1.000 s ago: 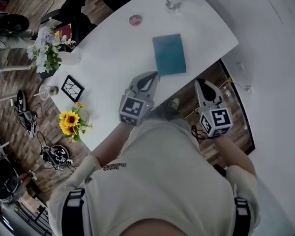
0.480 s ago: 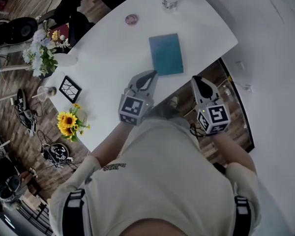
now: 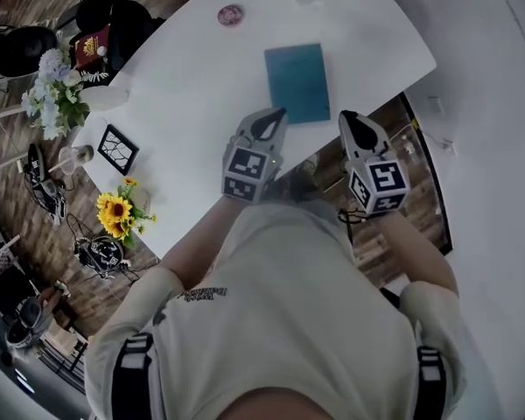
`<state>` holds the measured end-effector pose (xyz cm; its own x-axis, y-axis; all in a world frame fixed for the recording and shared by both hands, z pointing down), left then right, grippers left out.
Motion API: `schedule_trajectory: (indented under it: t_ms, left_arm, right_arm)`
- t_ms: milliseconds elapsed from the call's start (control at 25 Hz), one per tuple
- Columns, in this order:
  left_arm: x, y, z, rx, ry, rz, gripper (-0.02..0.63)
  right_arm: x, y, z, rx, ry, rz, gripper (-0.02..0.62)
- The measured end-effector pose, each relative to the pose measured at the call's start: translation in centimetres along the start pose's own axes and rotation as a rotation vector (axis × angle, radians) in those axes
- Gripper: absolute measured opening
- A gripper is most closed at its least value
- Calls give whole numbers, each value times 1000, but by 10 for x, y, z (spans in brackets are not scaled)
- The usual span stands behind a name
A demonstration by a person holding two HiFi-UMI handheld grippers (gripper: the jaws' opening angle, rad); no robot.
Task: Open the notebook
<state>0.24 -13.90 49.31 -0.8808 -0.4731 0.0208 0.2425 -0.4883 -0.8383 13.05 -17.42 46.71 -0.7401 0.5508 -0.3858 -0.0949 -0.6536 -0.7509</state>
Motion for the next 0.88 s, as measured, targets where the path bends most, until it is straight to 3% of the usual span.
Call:
schedule_trajectory:
  t_ms: [120,280,360,880]
  left_arm:
    - [-4,-12,19,43,-33,-5,12]
    - [-8,-30,43,109,-69,-15,12]
    - [-9,-40,55,139,-83,-20,12]
    - [-17,-97,90,344,-149,-24,12]
  right_arm:
    - [-11,-12,15,38,-5,38,50]
    - [-27,-32,35,86,-12,93,56]
    - [-34,-45,46,122,-10,130,114]
    - [-64,-108,90,274,-35,229,114]
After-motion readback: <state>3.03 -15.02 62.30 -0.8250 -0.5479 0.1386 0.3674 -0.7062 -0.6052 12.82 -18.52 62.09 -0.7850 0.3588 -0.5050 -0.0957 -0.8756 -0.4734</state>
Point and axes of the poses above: the fingertips, and each gripper's own axes: z forward along the fingers, x to its left, y out of its top, the point moved 2 cm from there along -z, backward along the fingers, and after that the axes turned 14 degrees about z, right-handed, at the moved point
